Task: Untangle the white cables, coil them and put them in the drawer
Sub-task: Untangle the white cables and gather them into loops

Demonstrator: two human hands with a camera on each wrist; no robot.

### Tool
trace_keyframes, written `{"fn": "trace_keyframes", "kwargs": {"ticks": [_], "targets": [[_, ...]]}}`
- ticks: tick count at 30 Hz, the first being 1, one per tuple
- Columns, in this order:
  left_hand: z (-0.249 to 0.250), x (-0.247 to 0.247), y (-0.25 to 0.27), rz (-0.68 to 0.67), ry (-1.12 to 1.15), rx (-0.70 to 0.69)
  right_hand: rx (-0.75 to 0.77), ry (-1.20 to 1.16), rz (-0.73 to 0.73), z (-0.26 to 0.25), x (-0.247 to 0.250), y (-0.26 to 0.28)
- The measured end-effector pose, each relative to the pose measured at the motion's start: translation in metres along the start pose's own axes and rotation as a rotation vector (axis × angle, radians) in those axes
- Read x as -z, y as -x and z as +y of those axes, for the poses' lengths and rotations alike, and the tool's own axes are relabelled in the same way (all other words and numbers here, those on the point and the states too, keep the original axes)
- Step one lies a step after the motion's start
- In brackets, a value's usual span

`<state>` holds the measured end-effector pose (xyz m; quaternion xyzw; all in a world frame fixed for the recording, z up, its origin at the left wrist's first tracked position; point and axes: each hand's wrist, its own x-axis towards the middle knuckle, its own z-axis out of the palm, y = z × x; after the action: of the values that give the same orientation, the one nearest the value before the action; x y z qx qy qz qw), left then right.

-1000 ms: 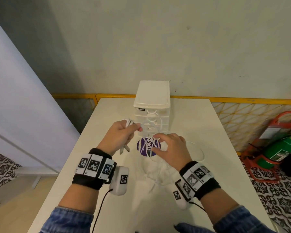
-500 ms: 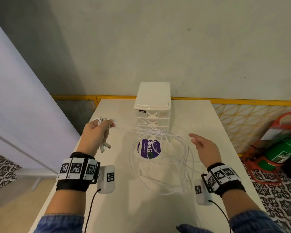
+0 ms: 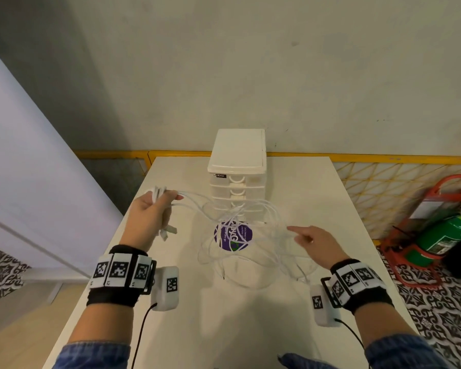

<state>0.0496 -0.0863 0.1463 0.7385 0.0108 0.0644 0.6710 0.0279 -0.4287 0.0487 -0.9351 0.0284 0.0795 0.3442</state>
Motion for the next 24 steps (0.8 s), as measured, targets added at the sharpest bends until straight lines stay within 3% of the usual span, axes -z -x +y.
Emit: {"fn": "trace_keyframes", "kwargs": {"ticks": [2, 5, 7, 13, 15, 20, 24], "targets": [[0.000, -0.010, 0.002, -0.074, -0.007, -0.022, 0.040, 0.003, -0.103, -0.010, -0.006, 0.001], [0.001, -0.021, 0.006, -0.143, 0.009, -0.023, 0.231, -0.168, 0.099, -0.038, -0.015, -0.001], [0.002, -0.025, 0.009, -0.171, 0.047, -0.028, 0.303, -0.133, 0.133, -0.055, -0.023, -0.007], [0.005, -0.026, 0.011, -0.275, 0.184, -0.058, 0.213, -0.042, -0.028, -0.075, -0.052, -0.019], [0.004, -0.023, 0.011, -0.264, 0.174, -0.059, 0.239, -0.016, -0.062, -0.077, -0.059, -0.021], [-0.002, -0.013, 0.013, -0.183, 0.127, -0.055, 0.221, -0.214, -0.284, -0.084, -0.067, -0.013], [-0.009, 0.002, 0.009, -0.033, -0.065, -0.003, 0.234, -0.333, -0.121, -0.078, -0.056, -0.013]]}}
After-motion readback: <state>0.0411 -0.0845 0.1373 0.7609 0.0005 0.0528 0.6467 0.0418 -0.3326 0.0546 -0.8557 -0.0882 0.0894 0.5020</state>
